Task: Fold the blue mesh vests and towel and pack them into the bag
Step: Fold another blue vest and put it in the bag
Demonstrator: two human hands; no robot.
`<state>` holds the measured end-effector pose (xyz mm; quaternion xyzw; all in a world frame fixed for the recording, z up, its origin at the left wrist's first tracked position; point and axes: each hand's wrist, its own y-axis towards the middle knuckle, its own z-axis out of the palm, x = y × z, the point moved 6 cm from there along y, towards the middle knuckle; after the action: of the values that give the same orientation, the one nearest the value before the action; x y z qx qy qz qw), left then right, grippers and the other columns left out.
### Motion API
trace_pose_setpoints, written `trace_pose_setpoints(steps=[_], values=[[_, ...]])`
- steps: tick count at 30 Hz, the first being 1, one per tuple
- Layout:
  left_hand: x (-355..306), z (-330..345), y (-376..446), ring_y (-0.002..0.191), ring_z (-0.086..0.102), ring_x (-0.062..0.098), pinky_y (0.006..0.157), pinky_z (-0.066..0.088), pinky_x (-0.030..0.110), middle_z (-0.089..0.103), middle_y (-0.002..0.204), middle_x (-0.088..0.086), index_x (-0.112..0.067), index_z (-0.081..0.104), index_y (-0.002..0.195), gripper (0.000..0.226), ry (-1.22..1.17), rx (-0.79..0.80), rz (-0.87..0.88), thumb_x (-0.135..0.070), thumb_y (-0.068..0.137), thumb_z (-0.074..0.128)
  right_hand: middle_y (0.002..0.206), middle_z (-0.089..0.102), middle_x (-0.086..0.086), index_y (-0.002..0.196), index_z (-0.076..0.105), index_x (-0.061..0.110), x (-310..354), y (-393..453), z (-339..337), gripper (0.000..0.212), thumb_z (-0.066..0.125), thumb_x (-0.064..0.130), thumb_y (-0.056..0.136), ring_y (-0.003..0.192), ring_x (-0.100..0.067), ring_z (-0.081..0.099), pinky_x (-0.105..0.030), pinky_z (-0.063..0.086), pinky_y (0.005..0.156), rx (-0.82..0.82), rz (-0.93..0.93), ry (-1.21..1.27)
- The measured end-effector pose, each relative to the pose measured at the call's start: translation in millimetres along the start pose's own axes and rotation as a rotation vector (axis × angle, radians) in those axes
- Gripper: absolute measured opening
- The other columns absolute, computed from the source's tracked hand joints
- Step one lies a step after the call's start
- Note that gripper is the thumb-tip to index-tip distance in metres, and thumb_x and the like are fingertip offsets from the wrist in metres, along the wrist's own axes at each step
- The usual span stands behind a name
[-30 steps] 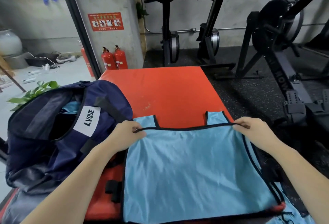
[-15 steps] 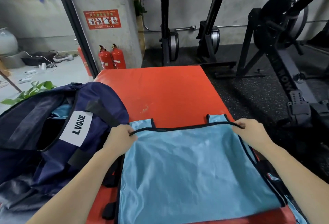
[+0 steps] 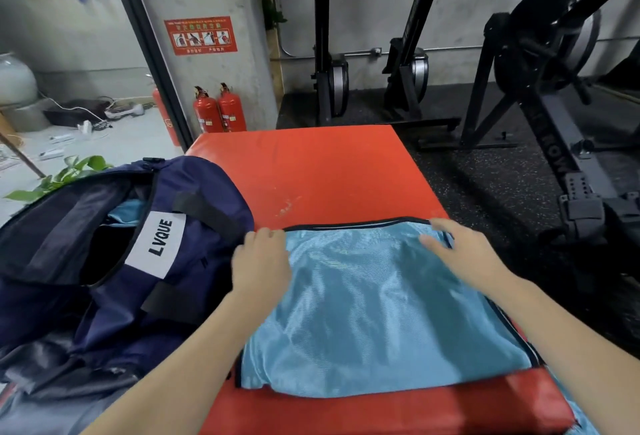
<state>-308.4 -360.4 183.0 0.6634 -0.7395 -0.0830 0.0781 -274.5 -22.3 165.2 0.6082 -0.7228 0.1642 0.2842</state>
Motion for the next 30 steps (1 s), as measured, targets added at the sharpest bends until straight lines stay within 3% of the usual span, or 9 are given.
trace_pose_setpoints(steps=[4, 6, 8, 11, 14, 21, 24, 27, 30], values=[[-55, 10, -47, 0.124, 0.049, 0.021, 0.100, 0.043, 0.037, 0.055, 0.132, -0.002, -0.022, 0.056, 0.127, 0.031, -0.259, 0.139, 0.174, -0.030, 0.099, 0.047, 0.112, 0.068, 0.007, 0.127, 0.064, 0.018, 6, -51, 15, 0.047, 0.064, 0.047, 0.091, 0.088, -0.010, 0.059, -0.018, 0.037, 0.081, 0.093, -0.123, -0.132], [-82, 18, -75, 0.135, 0.040, 0.021, 0.111, 0.034, 0.036, 0.047, 0.144, 0.001, -0.020, 0.051, 0.136, 0.039, -0.337, 0.196, 0.275, -0.035, 0.101, 0.045, 0.124, 0.065, 0.009, 0.129, 0.062, 0.022, 10, -77, 26, 0.058, 0.053, 0.063, 0.089, 0.106, -0.008, 0.059, -0.011, 0.034, 0.093, 0.163, -0.212, -0.189], [-94, 27, -99, 0.148, 0.022, 0.023, 0.120, 0.017, 0.038, 0.030, 0.158, 0.006, -0.021, 0.038, 0.148, 0.052, -0.322, 0.231, 0.309, -0.044, 0.102, 0.042, 0.137, 0.055, 0.012, 0.134, 0.058, 0.025, 11, -101, 36, 0.081, 0.029, 0.082, 0.084, 0.128, -0.007, 0.048, -0.003, 0.016, 0.106, 0.223, -0.289, -0.234], [-79, 46, -116, 0.153, 0.000, 0.025, 0.123, 0.000, 0.044, 0.005, 0.166, 0.008, -0.030, 0.017, 0.157, 0.070, -0.215, 0.294, 0.218, -0.065, 0.096, 0.019, 0.155, 0.032, 0.015, 0.149, 0.040, 0.030, -5, -121, 38, 0.090, 0.017, 0.086, 0.082, 0.145, -0.004, 0.026, -0.012, 0.005, 0.116, 0.246, -0.283, -0.361], [-43, 52, -122, 0.153, -0.004, 0.024, 0.122, -0.002, 0.040, 0.000, 0.167, 0.007, -0.032, 0.009, 0.158, 0.097, -0.162, 0.277, 0.144, -0.077, 0.075, -0.013, 0.162, 0.021, 0.011, 0.156, 0.026, 0.028, -29, -124, 26, 0.104, 0.003, 0.089, 0.076, 0.149, -0.007, 0.017, -0.024, 0.007, 0.121, 0.236, -0.209, -0.435], [-4, 35, -147, 0.153, -0.002, 0.021, 0.122, -0.004, 0.036, 0.003, 0.166, 0.008, -0.025, 0.008, 0.159, 0.130, -0.105, 0.315, 0.120, -0.077, 0.051, -0.044, 0.164, 0.015, 0.011, 0.158, 0.020, 0.027, -35, -126, 20, 0.110, -0.007, 0.091, 0.072, 0.150, -0.007, 0.016, -0.030, 0.012, 0.121, 0.244, -0.194, -0.454], [-13, 23, -179, 0.152, 0.010, 0.032, 0.120, -0.003, 0.046, 0.017, 0.163, 0.015, -0.027, 0.023, 0.157, 0.112, -0.076, 0.330, 0.079, -0.081, 0.071, -0.025, 0.163, 0.019, 0.010, 0.156, 0.026, 0.024, -29, -132, 14, 0.084, 0.021, 0.075, 0.089, 0.149, -0.007, 0.018, -0.028, 0.011, 0.120, 0.229, -0.196, -0.423], [-30, 17, -223, 0.126, 0.053, 0.044, 0.103, 0.027, 0.056, 0.055, 0.141, 0.017, -0.028, 0.062, 0.132, 0.073, -0.091, 0.287, 0.076, -0.072, 0.084, 0.030, 0.160, 0.028, 0.009, 0.153, 0.034, 0.022, -25, -141, 5, 0.067, 0.038, 0.060, 0.097, 0.145, -0.009, 0.028, -0.023, 0.017, 0.118, 0.232, -0.201, -0.359], [-40, 17, -261, 0.107, 0.064, 0.046, 0.081, 0.050, 0.059, 0.062, 0.133, 0.015, -0.035, 0.067, 0.125, 0.068, -0.053, 0.289, 0.053, -0.077, 0.085, 0.031, 0.148, 0.045, 0.006, 0.142, 0.049, 0.023, -24, -151, -1, 0.079, 0.031, 0.073, 0.085, 0.137, -0.011, 0.040, -0.022, 0.022, 0.115, 0.229, -0.220, -0.341]])
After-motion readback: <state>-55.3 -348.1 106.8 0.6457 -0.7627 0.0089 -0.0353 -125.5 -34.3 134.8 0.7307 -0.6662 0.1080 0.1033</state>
